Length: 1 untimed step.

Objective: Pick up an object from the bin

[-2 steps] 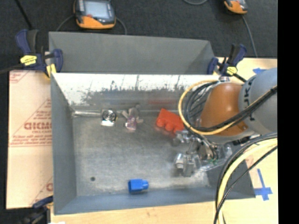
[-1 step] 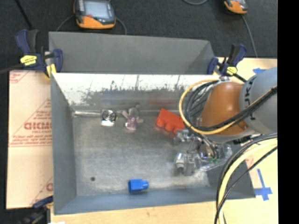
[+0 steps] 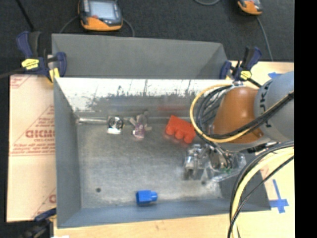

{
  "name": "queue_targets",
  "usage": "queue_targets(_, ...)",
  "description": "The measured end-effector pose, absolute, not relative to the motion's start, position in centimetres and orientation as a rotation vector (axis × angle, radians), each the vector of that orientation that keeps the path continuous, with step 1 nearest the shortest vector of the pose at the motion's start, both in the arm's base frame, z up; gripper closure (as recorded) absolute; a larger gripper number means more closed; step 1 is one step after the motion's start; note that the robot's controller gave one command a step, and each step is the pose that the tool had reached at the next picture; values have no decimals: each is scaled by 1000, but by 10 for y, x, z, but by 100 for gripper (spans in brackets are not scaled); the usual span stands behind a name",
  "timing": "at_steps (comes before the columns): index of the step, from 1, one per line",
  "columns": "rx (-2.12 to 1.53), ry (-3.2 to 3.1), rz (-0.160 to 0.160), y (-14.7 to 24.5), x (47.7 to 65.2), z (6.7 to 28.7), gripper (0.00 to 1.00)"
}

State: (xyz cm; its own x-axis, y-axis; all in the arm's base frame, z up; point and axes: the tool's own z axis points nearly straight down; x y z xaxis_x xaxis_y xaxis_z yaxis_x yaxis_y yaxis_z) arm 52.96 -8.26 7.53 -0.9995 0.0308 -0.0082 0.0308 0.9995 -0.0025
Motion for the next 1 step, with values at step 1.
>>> queue_targets(1,48,3133,-4,-84,532,118,100)
